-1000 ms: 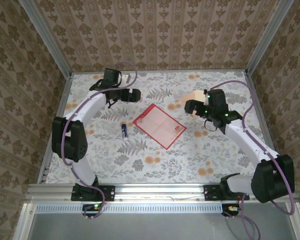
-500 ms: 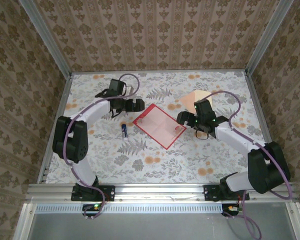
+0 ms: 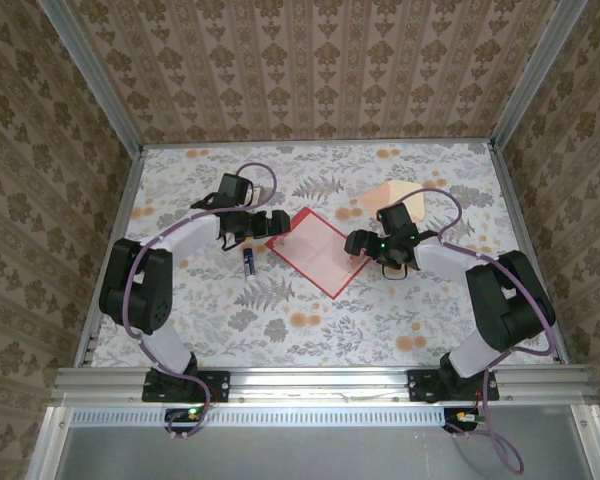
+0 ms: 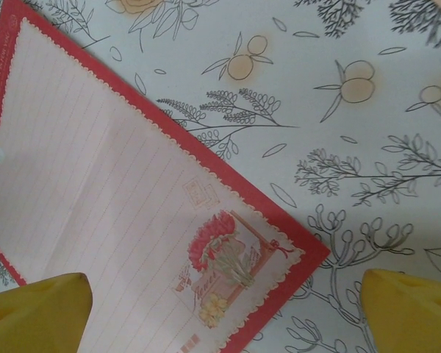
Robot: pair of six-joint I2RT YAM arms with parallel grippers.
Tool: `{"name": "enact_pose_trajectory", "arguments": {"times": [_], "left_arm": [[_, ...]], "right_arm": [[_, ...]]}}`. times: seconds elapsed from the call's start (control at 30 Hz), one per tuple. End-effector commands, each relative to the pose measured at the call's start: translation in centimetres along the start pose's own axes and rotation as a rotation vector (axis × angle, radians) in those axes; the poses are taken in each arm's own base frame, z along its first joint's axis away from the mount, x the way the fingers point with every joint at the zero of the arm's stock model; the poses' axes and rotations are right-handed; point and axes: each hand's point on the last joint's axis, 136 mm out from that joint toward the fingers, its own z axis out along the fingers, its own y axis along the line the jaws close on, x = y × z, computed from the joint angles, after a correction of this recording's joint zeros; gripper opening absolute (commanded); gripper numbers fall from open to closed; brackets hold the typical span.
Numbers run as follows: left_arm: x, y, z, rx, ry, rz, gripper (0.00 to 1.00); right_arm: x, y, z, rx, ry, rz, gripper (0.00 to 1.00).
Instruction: Place the letter into the envelope and seal it
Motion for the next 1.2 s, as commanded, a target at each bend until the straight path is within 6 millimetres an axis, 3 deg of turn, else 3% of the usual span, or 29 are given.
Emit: {"name": "enact_pose_trajectory", "arguments": {"times": [0.0,0.4,0.83,1.17], "left_arm": [[0.3,-0.1,0.5,0.005,0.012,-0.010,0.98],[0.8,2.0,1.1,-0.111,0.055,-0.027,0.95],[1.2,1.7,2.4,-0.129,0.107,-0.034,0.93],[2.6,2.2,3.1,-0.145,0.154,-0.042,0.93]], "right_arm": [[-1.3,2.1,0.2,-0.067,-0.011,-0.004,0.93],[-1.6,2.7,1.2,-0.090,0.010,-0.004,0.86],[-1.5,2.6,1.3,-0.082,0.017,-0.005,0.84],[-0.9,2.1,1.6,-0.078,0.023,0.005,0.84]]}}
